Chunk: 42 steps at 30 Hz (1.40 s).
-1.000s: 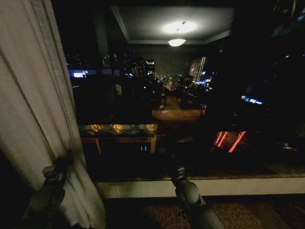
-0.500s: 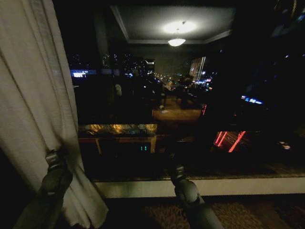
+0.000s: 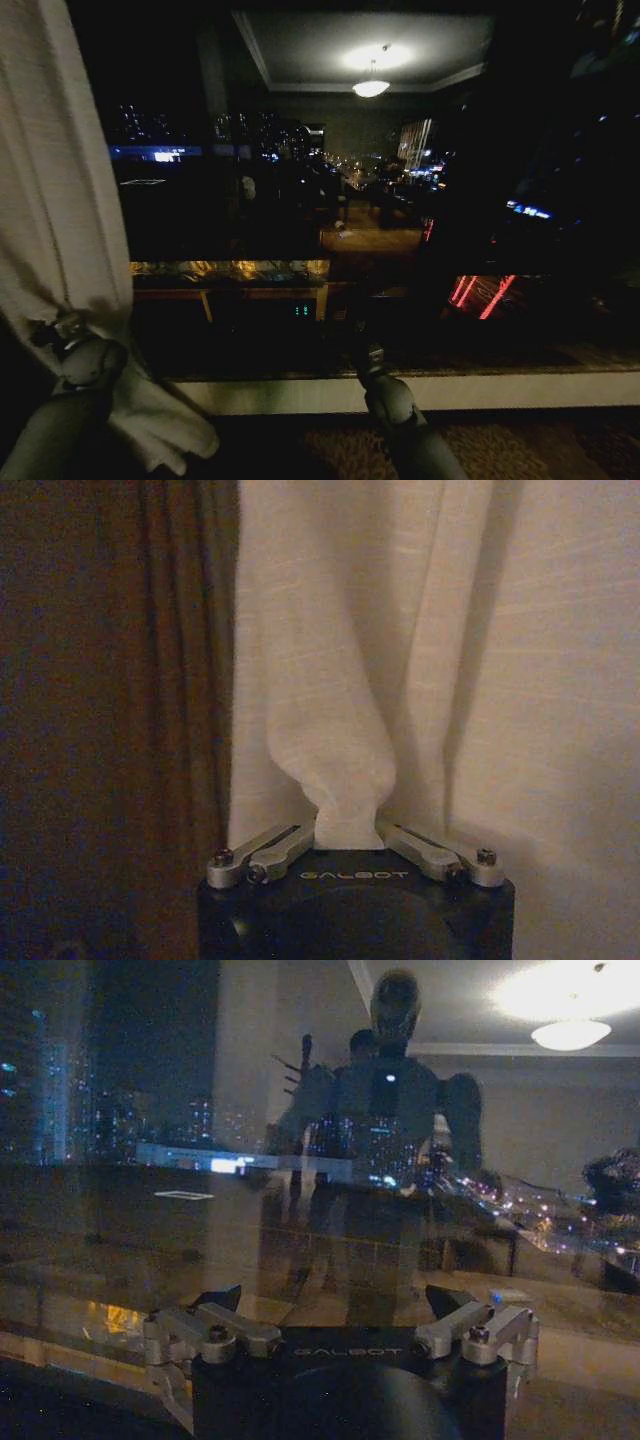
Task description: Open the curtains by pulling them apart, changing their state from closed to fully open.
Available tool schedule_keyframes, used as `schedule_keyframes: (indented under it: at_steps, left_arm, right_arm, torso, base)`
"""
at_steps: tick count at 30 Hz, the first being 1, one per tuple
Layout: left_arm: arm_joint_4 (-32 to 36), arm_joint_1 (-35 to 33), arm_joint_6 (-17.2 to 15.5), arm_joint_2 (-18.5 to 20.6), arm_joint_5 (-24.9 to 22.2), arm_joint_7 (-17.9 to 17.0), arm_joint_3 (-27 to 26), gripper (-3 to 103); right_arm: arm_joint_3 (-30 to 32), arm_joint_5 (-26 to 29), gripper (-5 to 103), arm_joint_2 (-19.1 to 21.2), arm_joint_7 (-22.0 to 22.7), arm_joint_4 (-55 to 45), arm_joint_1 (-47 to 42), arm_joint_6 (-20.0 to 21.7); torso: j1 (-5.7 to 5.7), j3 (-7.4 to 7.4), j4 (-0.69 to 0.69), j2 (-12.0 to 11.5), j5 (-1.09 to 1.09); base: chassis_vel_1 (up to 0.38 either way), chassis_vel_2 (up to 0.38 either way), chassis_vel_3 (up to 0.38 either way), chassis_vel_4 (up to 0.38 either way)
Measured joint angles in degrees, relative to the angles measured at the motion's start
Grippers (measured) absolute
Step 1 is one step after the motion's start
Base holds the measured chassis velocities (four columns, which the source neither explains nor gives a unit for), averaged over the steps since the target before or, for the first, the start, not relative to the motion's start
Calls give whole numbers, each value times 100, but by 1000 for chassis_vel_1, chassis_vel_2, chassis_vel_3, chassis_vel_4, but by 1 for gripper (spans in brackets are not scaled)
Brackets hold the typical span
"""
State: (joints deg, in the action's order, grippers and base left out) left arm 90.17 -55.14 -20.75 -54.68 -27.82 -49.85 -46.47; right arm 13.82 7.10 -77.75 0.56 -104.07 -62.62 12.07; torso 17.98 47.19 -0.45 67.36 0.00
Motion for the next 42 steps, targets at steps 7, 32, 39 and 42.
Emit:
schedule_keyframes:
  at_steps: [7, 32, 39, 42]
  left_arm:
    - [-418, -31, 30, 300, -38, 67, -545, 0]
    - [1730, -1807, 87, -377, -82, 3610, -944, 55]
    - [2377, -2453, 90, -643, -68, 4472, -1187, 77]
    - [2504, -2636, 164, -769, -100, 4792, -1231, 88]
  right_arm:
    - [-63, -23, 100, -30, -5, 34, -3, 0]
    - [-110, -23, 100, -60, -6, 33, 29, 144]
    - [-142, 8, 100, -28, -6, -25, 49, 219]
    - [-139, 19, 100, -19, -3, -72, 52, 266]
  torso:
    - [0, 0, 1, 1, 0]
    - [0, 0, 0, 1, 2]
    - [-1, -1, 1, 1, 3]
    - [0, 0, 1, 1, 2]
  base:
    - [0, 0, 0, 0]
    - [0, 0, 0, 0]
    - [0, 0, 0, 0]
    - [0, 0, 0, 0]
